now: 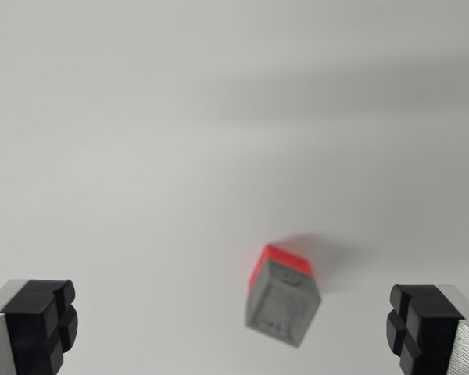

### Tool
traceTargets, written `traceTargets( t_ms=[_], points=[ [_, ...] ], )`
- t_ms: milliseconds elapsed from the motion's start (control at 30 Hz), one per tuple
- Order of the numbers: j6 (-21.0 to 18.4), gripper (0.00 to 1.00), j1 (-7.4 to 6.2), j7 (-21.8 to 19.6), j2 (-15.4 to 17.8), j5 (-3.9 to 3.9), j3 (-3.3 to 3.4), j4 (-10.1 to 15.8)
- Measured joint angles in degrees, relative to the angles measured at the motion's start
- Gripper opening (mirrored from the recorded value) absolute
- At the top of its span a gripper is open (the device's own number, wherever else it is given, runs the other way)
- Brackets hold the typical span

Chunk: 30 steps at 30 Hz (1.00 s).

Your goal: Destack cube

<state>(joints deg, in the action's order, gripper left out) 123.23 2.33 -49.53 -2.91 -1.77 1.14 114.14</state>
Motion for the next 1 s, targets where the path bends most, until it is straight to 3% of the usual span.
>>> traceTargets(
  t_ms=[433,1000],
  points=[
    [3.2,1.0,0.0,-2.1,1.2,0.18,0.27,5.2],
    [9.0,1.0,0.0,-6.1,2.4,0.61,0.85,13.9]
  ],
)
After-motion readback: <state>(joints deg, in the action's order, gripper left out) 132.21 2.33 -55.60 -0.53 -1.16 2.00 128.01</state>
